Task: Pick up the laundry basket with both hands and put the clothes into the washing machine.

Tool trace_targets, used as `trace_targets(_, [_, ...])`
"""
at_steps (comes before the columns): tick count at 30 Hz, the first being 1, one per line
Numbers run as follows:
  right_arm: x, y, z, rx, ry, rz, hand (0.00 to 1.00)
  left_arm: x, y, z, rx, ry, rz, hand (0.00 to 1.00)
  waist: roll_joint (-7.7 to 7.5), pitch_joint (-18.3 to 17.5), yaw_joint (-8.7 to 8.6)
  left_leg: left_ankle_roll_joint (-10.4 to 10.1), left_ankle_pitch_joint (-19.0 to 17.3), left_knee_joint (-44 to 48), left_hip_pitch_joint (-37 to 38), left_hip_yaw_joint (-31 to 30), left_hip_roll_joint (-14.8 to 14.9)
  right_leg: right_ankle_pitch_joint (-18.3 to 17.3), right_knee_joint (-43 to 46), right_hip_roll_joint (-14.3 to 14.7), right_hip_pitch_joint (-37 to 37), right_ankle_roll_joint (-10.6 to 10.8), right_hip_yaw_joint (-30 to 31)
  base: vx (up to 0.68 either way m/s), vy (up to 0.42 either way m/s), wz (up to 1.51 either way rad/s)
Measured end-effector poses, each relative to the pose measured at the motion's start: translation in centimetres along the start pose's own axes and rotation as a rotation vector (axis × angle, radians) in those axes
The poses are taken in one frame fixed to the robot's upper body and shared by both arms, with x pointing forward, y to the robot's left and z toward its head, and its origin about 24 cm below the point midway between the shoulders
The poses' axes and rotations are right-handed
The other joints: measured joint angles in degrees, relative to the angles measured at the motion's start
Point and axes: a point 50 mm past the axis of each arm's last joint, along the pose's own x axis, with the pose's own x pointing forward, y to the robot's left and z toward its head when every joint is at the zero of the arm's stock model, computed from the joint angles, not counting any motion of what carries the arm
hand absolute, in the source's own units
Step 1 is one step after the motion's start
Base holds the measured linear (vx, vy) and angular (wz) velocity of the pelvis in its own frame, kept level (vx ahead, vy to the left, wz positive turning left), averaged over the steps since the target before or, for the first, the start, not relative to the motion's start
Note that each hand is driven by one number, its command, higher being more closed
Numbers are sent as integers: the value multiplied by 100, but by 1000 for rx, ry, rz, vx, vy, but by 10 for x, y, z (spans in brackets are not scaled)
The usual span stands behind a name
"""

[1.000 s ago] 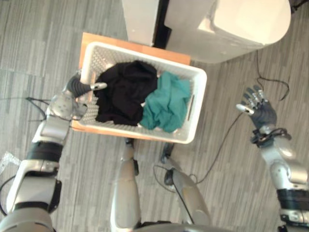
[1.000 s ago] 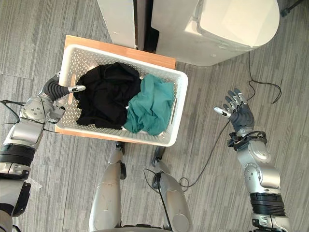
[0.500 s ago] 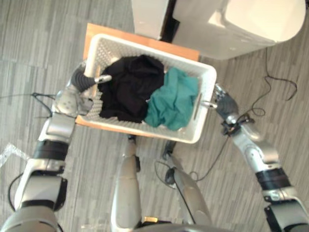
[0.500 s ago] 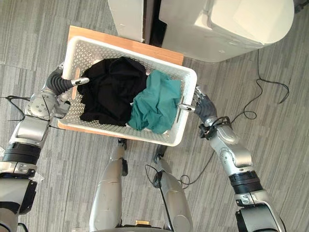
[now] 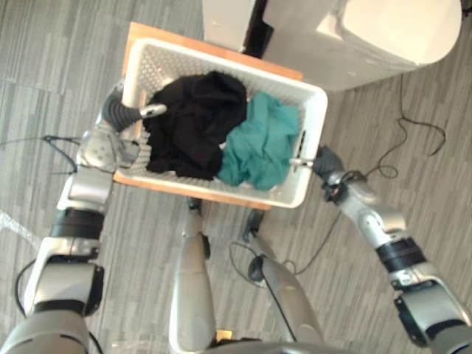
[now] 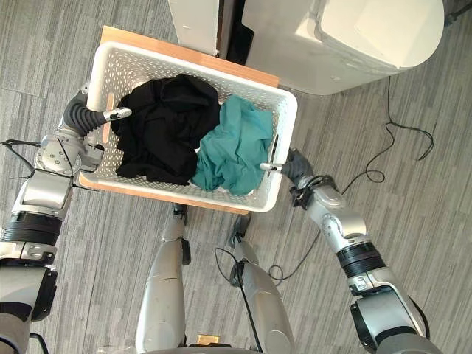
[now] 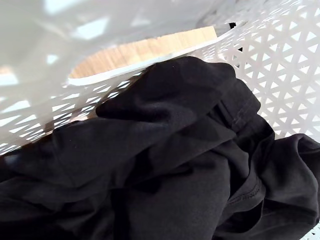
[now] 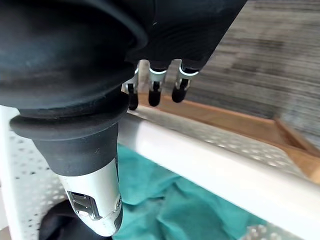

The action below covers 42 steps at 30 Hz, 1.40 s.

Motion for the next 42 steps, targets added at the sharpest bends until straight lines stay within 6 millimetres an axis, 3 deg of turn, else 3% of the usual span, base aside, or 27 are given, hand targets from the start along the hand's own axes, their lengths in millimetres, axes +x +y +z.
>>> trace_targets(8, [9, 2, -7, 20, 38, 3, 0, 1, -1, -5, 5, 22, 12, 0, -37, -145, -33, -13, 7, 8, -55, -19, 12, 4, -78, 19, -8, -6, -15, 68, -2, 0])
trace_targets(21, [30, 11, 42, -301, -56, -25, 0, -7, 14, -4, 61, -10, 104, 0, -45, -176, 2, -112, 134, 18, -209, 57, 110, 56, -226, 103, -146, -148, -45, 78, -17, -5])
trace_targets(22, [29, 12, 44, -314, -64, -28, 100, -9, 14, -3, 64, -21, 107, 100, -44, -176, 8, -112, 134, 19, -211, 57, 109, 61, -229, 103, -146, -146, -43, 108, 1, 0])
trace_targets(29, [22, -2, 61, -435, -89, -119, 100, -26, 2, -7, 86, -39, 79, 100, -36, -171, 160, -112, 136, 99, -174, -20, 103, 73, -280, 132, -6, -147, -43, 120, 3, 5])
trace_targets(32, [16, -11, 55, -516, -55, -174, 100, -32, -7, -12, 140, -31, 64, 100, -24, -163, 250, -113, 135, 79, -2, -39, 91, 72, -312, 138, 174, -146, -22, 124, 15, 7])
trace_targets(37, [4, -20, 47, -521, -65, -271, 100, -49, -28, -15, 182, -42, 50, 100, 204, -21, 294, -149, 114, -172, 468, -165, -62, 56, -443, 116, 615, -138, -7, 91, 27, 13])
trace_targets(42, [2, -3, 44, -493, -130, -378, 100, -63, -52, -21, 70, 51, 157, 100, 310, 48, 284, -225, 271, -601, 847, -435, -288, 21, -507, 34, 787, -214, 58, 63, 18, 1])
